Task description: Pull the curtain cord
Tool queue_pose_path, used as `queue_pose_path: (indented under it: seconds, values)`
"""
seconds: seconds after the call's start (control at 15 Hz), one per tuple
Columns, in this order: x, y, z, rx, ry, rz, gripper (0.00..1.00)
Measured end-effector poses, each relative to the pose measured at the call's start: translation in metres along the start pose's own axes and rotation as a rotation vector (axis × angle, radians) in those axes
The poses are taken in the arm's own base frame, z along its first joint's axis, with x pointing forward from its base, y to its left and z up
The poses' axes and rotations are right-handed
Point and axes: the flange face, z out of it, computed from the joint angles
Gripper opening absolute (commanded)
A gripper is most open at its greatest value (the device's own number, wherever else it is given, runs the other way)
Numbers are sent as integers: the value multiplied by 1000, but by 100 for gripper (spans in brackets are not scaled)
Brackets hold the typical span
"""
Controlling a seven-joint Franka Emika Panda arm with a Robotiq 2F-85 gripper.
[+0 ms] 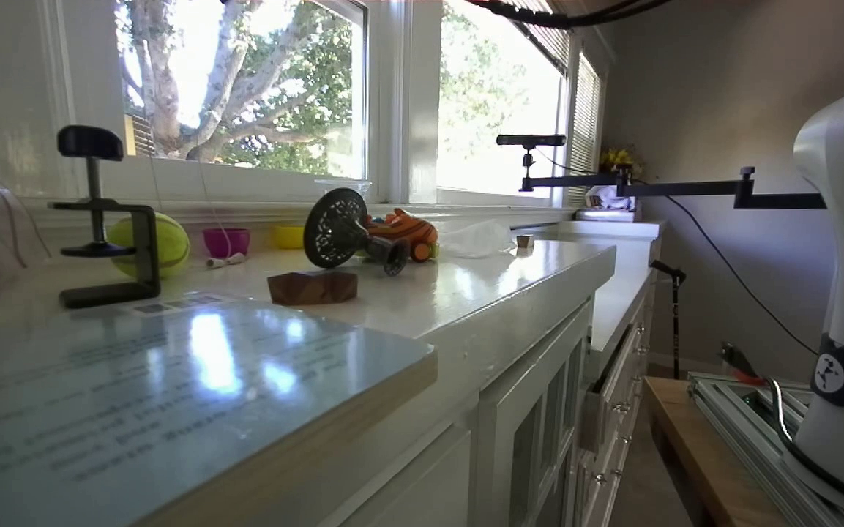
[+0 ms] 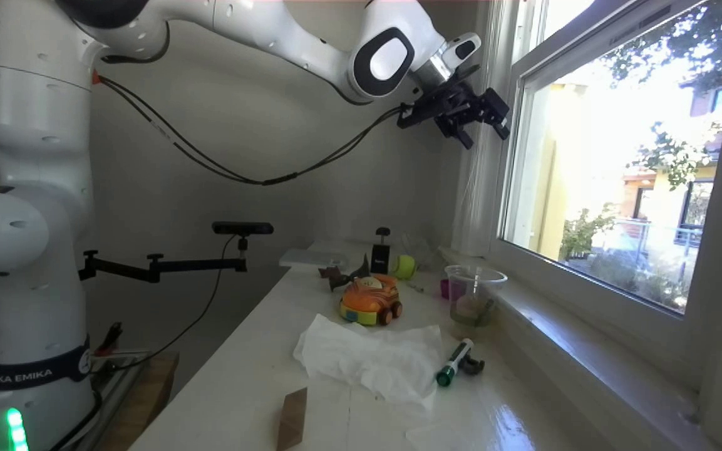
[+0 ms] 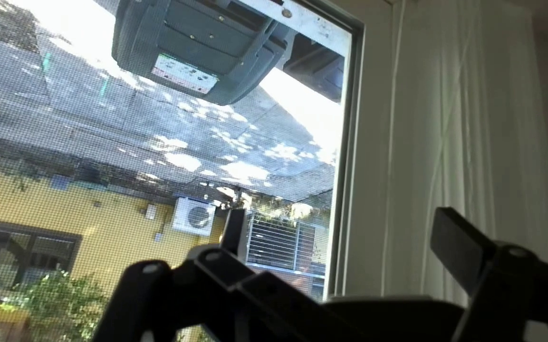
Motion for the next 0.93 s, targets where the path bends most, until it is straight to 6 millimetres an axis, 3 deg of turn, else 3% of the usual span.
queue_pose_path:
  seconds: [0.27, 0.4, 0.67, 0.93]
  values:
    - [19, -28, -21, 38, 38, -19, 100]
    - [28, -33, -27, 43, 58, -25, 100]
    - [37, -24, -31, 30, 79, -19, 100]
    - [37, -10, -21, 10, 73, -7, 100]
